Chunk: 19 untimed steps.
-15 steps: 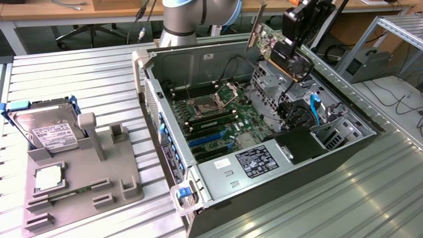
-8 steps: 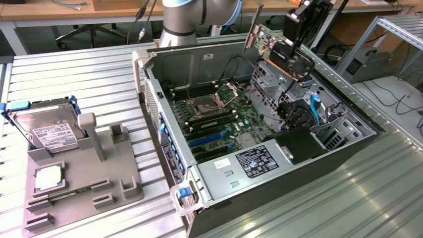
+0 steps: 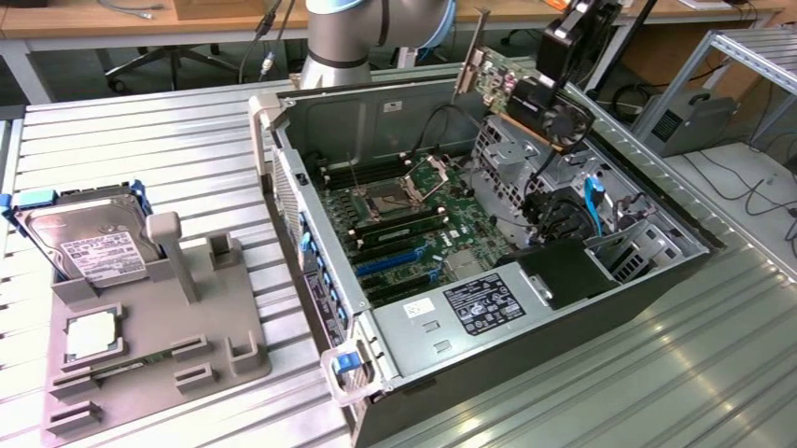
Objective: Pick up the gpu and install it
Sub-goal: 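Insert the gpu into the slot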
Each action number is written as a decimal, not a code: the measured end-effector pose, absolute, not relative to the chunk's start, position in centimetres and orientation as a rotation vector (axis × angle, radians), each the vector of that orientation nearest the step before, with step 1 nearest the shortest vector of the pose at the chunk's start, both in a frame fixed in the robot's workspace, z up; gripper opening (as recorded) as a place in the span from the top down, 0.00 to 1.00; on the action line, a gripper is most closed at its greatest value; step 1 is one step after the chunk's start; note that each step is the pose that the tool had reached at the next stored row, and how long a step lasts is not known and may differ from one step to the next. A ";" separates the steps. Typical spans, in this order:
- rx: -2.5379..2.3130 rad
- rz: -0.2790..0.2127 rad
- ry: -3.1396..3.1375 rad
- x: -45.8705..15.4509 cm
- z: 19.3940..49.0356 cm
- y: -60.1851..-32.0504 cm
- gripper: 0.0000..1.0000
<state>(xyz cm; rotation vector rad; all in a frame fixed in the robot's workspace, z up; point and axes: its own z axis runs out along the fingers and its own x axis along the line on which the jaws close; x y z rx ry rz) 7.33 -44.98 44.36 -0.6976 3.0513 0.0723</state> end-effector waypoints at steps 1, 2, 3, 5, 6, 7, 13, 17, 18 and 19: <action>-0.722 0.072 3.046 7.3 44.4 -45.0 0.73; -0.746 0.072 3.041 7.3 44.4 -45.0 0.73; -0.780 0.073 3.033 7.3 44.4 -45.0 0.73; -0.848 0.073 3.015 7.3 44.4 -45.0 0.73; -0.875 0.073 3.008 7.3 44.4 -45.0 0.73; -0.898 0.073 3.002 7.3 44.4 -45.0 0.73; -1.052 0.074 2.954 7.3 44.4 -45.0 0.73; -1.163 0.074 2.914 7.3 44.4 -45.0 0.73; -1.191 0.074 2.903 7.3 44.4 -45.0 0.73; -1.214 0.074 2.894 7.3 44.4 -45.0 0.73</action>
